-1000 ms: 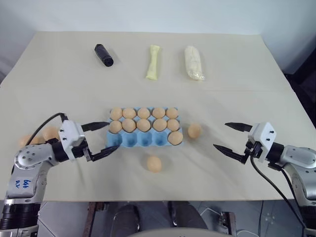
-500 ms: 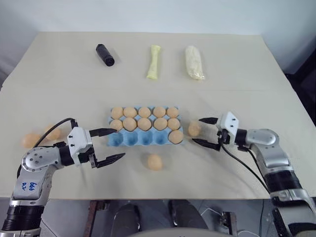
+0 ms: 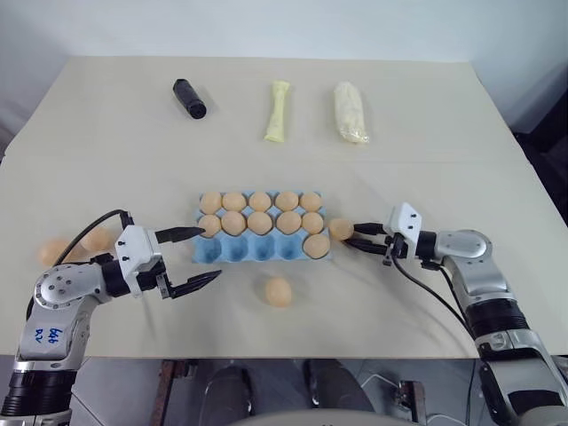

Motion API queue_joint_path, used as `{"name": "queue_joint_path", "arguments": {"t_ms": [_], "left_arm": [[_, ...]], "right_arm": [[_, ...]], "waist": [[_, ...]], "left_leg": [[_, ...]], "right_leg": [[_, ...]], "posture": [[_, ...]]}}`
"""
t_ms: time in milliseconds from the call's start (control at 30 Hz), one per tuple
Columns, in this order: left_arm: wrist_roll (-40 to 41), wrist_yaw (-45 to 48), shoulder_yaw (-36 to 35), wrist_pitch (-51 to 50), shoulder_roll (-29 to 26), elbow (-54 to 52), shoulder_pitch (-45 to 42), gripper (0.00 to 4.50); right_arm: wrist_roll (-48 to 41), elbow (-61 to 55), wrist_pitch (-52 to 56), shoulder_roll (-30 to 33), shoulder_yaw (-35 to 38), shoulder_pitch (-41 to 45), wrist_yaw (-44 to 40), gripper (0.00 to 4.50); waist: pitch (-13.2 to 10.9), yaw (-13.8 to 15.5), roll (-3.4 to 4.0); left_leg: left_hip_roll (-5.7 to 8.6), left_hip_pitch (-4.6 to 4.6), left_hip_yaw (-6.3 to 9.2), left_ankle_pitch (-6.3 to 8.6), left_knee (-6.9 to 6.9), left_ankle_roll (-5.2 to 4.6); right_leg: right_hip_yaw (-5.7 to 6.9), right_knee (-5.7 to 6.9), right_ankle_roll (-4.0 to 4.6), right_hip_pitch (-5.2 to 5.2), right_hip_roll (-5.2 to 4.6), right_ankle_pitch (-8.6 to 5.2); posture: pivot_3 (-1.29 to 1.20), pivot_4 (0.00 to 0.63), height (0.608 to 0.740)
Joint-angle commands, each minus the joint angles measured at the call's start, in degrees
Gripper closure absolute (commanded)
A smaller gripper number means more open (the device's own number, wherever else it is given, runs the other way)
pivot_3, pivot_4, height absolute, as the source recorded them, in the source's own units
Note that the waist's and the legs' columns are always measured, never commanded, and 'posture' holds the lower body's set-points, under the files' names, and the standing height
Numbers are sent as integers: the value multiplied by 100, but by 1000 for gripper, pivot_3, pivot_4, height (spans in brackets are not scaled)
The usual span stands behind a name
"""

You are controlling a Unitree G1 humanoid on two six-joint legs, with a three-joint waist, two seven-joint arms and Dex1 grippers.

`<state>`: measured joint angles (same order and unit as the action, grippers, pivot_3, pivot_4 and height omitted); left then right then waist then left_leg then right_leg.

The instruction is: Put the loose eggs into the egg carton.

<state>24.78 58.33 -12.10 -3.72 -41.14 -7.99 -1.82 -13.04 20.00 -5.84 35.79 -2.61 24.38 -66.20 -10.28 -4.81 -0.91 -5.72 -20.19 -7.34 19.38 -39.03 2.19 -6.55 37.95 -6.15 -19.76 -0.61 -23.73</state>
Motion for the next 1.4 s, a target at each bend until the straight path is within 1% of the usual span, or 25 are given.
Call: {"name": "queue_joint_path", "arguments": {"t_ms": [33, 167, 300, 367, 433, 500, 600, 633, 733, 800, 1000, 1100, 1167, 1233, 1333, 1367, 1400], "left_arm": [[125, -80, -221, -55, -23, -30, -3, 0], [90, -66, -244, -34, -5, 66, 18, 0], [82, -89, -206, -39, 22, 52, 41, 0], [86, -107, -204, -44, 25, 29, 49, 0], [107, -120, -232, -55, 18, 14, 67, 0], [121, -126, -259, -54, 11, 3, 98, 0], [132, -129, -275, -45, 10, -31, 170, 0], [138, -131, -269, -52, 13, -46, 185, 0], [155, -119, -225, -68, 23, -60, 177, 0], [161, -108, -172, -85, 31, -77, 128, 0], [178, -85, -138, -137, 19, -95, 42, 0], [187, -87, -132, -167, 22, -147, 53, 0], [190, -84, -136, -171, 29, -173, 80, 0], [190, -81, -147, -173, 35, -175, 96, 0], [189, -85, -158, -178, 38, -170, 103, 0], [188, -86, -160, -177, 38, -171, 107, 0], [186, -87, -160, -177, 38, -171, 110, 0]], "right_arm": [[-676, -1324, 809, 281, 421, -112, -9, 2920], [-955, -2135, 1428, 325, 415, -220, 102, 2920], [-676, -1967, 1318, 315, 249, -311, 153, 2920], [-582, -1877, 1302, 348, 216, -360, 157, 2530], [-697, -1970, 1526, 410, 210, -432, 42, 1969], [-632, -1943, 1484, 414, 203, -444, 47, 1336], [-295, -1607, 1141, 320, 126, -328, 249, 267], [-205, -1475, 1030, 264, 91, -263, 312, 12], [225, -999, 746, 128, -134, -24, 524, 12], [364, -627, 574, -25, -289, 173, 501, 12], [452, 15, 282, -474, -484, 617, 425, 12], [437, 180, 165, -603, -535, 703, 310, 12], [413, 264, 85, -651, -532, 729, 277, 393], [399, 297, 53, -655, -513, 729, 233, 884], [374, 263, 45, -596, -475, 691, 152, 1989], [373, 233, 58, -555, -448, 667, 150, 2268], [373, 213, 67, -527, -429, 650, 149, 2447]], "waist": [[0, 0, 1], [-1, -40, 1], [-3, -2, -2], [-5, 15, -5], [-6, 17, -7], [-6, 7, -7], [-7, -18, -8], [-8, -25, -11], [-10, -30, -13], [-10, -30, -13], [-12, -21, -11], [-12, -20, -11], [-12, -16, -11], [-12, -20, -11], [-12, -20, -11], [-12, -21, -10], [-12, -20, -10]], "left_leg": [[0, -2, 3, 0, 1, 0], [-4, 2, 7, 0, 4, 2], [2, -1, 12, 1, 5, 1], [7, -3, 11, 4, 4, -4], [6, -6, 11, 4, 4, -5], [4, -6, 11, 4, 6, -5], [3, -5, 9, 4, 6, -5], [2, -4, 7, 4, 6, -5], [2, 0, 0, 4, 4, -4], [2, 1, -1, 3, 2, -4], [2, 0, -5, 3, 3, -3], [0, -1, -6, 3, 5, -4], [-1, -1, -4, 3, 5, -3], [-1, -1, -5, 3, 5, -3], [-1, -1, -4, 3, 3, -4], [-1, -1, -4, 3, 2, -4], [-1, -1, -4, 3, 2, -3]], "right_leg": [[1, 0, 0, 0, 0, 0], [2, 2, 2, 2, 8, 1], [9, -8, 2, 6, 4, 1], [9, -13, 1, 7, -1, 2], [11, -16, 1, 6, -2, 2], [10, -16, 1, 4, 0, 2], [8, -15, 1, 3, 2, 2], [5, -15, 1, 3, 3, 2], [0, -11, 1, 3, 4, 2], [0, -9, 1, 3, 5, 2], [2, -8, 1, -4, 4, 2], [2, -9, 1, -7, 3, 2], [3, -9, 1, -6, 3, 2], [2, -8, 1, -6, 2, 2], [2, -4, 1, -5, 2, 2], [2, -3, 1, -6, 3, 2], [2, -2, 1, -5, 3, 2]], "posture": [[0, 150, 740], [0, 150, 740], [0, 150, 740], [0, 150, 740], [0, 150, 740], [0, 150, 740], [0, 150, 740], [0, 150, 740], [0, 150, 740], [0, 150, 740], [0, 150, 740], [0, 150, 740], [0, 150, 740], [0, 150, 740], [0, 150, 740], [0, 150, 740], [0, 150, 740]]}}
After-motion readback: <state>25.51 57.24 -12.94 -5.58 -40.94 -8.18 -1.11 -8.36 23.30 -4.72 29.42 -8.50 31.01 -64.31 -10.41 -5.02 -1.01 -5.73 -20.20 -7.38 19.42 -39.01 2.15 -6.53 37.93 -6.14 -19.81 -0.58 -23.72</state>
